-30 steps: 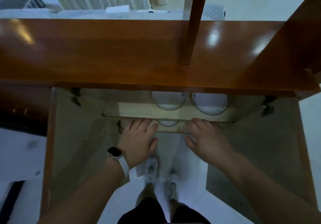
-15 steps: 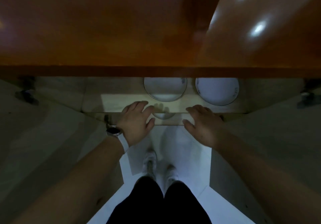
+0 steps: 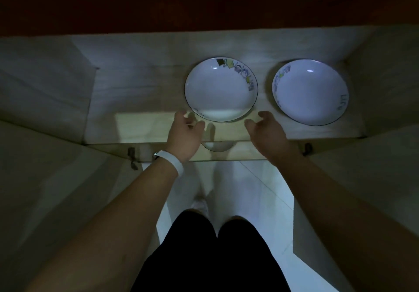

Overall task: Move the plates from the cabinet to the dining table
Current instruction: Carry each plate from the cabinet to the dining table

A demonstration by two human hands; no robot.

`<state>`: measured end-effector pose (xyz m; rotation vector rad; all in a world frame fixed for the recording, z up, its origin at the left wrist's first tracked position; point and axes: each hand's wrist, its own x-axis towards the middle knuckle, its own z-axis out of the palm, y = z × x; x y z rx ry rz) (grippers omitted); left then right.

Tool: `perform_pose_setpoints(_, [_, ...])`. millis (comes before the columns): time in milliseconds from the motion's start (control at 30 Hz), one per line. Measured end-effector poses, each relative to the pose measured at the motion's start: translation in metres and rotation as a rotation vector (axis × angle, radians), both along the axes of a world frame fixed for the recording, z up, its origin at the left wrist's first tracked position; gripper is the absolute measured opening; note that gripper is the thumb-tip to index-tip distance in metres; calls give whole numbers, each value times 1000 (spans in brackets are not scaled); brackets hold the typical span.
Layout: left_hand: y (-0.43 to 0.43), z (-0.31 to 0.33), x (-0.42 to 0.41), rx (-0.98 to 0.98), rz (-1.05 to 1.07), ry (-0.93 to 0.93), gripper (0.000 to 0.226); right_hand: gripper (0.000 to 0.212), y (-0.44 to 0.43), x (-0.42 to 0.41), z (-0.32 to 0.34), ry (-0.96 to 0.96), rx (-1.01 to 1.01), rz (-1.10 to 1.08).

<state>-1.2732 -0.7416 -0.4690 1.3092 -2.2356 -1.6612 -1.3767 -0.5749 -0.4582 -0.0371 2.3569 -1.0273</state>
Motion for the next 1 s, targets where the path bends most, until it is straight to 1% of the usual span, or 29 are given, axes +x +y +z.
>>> perform_pose_setpoints(67, [-8,-5,-10,36,33,25,51,72,-6,-8,-10,-95,-156,-149])
perform_pose_setpoints(100, [-13,-7,-16,51,43,46,44,67,-10,-12,-14,-145,-237,-207])
perform_pose_setpoints(133, [-18,-9,-21,67,55,70,36,55,-13,-17,-18,-191,-307,-248])
perform_pose_setpoints(167, [-23,-11,-26,78,63,98,33,43,-16,-21,-21,-218,-356,-274])
perform_pose_setpoints(267, [-37,-20,-41,92,82,122,36,28,-26,-35,-28,-221,-471,-302])
perform_pose_setpoints(333, [-44,-27,-51,146,77,136,42,25,-32,-43,-32,-194,-547,-326])
perform_pose_setpoints(400, [-49,-31,-58,154,72,127,50,24,-35,-47,-35,-170,-590,-341])
perform_pose_setpoints(500, [-52,-32,-63,131,70,122,45,27,-38,-52,-38,-122,-573,-329])
perform_pose_setpoints(567, [-52,-29,-64,146,78,130,50,25,-39,-55,-38,-103,-545,-317])
perform_pose_setpoints(633, [-49,-23,-63,177,87,148,51,30,-39,-56,-35,-97,-533,-301])
perform_pose_setpoints(700, [-45,-17,-61,191,107,172,48,33,-38,-54,-31,-130,-557,-315])
perform_pose_setpoints(800, [-36,-6,-53,210,101,211,48,44,-29,-45,-25,-227,-641,-333])
perform_pose_setpoints(867, [-30,0,-45,229,98,222,51,52,-19,-38,-20,-253,-675,-327])
perform_pose_setpoints(933, [-21,10,-36,259,100,230,52,58,-10,-31,-12,-275,-646,-347])
perform_pose_setpoints(1000, [-9,21,-24,319,113,221,53,62,1,-22,-3,-300,-574,-372])
